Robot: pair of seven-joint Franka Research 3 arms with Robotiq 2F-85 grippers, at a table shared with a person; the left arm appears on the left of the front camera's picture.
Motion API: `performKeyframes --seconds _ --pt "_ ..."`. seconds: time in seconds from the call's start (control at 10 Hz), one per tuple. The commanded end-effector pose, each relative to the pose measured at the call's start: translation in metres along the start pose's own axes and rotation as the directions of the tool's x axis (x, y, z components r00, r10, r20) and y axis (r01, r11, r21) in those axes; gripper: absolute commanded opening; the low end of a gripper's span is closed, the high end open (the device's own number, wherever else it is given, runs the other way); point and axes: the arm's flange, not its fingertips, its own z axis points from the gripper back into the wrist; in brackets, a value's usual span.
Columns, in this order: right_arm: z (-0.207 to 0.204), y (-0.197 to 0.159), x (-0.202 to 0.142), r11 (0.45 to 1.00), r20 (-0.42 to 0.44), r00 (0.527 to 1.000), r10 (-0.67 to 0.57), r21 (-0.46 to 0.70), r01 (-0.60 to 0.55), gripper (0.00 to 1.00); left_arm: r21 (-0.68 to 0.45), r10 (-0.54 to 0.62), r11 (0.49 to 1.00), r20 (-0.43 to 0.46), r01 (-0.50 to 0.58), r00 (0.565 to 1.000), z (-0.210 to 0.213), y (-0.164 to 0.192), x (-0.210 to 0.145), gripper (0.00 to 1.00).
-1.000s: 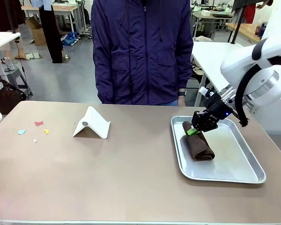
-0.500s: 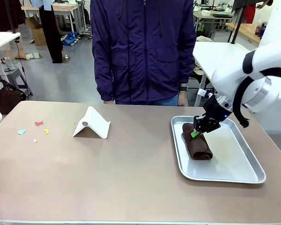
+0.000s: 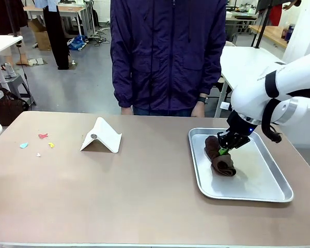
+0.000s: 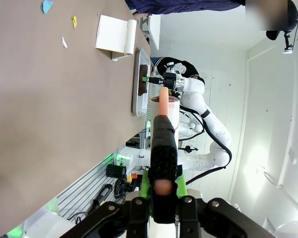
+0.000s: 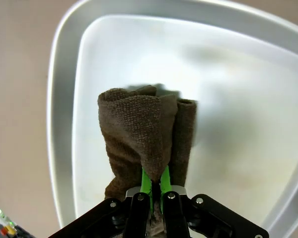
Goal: Clean the surface of the table.
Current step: If a person points to the right, clean the right side of the table with your right hand, and if they point to the left, clean the left side with your left hand.
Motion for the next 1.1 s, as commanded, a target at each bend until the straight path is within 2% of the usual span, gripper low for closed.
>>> performKeyframes --seconds 0.0,0.2,0.6,0.9,1.0 --pt "0.012 -0.019 -0.003 0.998 0.014 0.998 -0.056 -0.04 0.057 0.07 -0.022 -0.011 1.0 0.019 0.011 1.0 -0.002 -0.002 -0.001 0.0" --pt "0.022 -0.055 -0.012 0.989 0.011 0.992 -0.129 -0.075 0.129 0.07 -0.022 -0.011 1.0 0.019 0.011 1.0 -0.002 -0.002 -0.001 0.0" --pt "0.031 -0.08 -0.021 0.982 0.009 0.986 -0.169 -0.08 0.169 0.07 -0.022 -0.011 1.0 0.019 0.011 1.0 -0.002 -0.002 -0.001 0.0" --pt "0.048 -0.095 -0.029 0.983 0.048 0.982 -0.182 0.05 0.179 0.07 -0.022 -0.011 1.0 0.019 0.011 1.0 -0.002 -0.002 -0.001 0.0" --pt "0.059 -0.103 -0.034 0.975 0.065 0.984 -0.167 0.159 0.155 0.07 -0.022 -0.011 1.0 0.019 0.011 1.0 -0.002 -0.002 -0.001 0.0"
